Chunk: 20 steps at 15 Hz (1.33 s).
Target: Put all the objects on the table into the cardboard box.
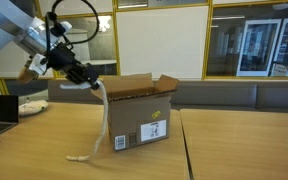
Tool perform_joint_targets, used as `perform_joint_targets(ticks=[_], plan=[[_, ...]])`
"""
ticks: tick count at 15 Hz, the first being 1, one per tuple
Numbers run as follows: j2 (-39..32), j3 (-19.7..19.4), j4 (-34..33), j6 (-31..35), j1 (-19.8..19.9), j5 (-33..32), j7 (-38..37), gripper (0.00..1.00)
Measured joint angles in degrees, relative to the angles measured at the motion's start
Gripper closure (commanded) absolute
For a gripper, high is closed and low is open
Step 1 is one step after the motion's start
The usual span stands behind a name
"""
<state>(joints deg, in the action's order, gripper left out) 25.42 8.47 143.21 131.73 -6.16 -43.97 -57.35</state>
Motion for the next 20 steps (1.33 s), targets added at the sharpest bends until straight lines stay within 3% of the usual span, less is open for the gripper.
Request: perform_joint_targets(ticks=[5,9,20], plan=[[-0.52,4.52,-8.95,-5.22,1.54,0.56,-2.14,0.88],[-3.16,5.88,-18.29,-8.93,2.67,0.29,-2.52,0.88],[-23.92,2.83,-36.94,-6.79,4.46,-0.32,-4.71,0.88]])
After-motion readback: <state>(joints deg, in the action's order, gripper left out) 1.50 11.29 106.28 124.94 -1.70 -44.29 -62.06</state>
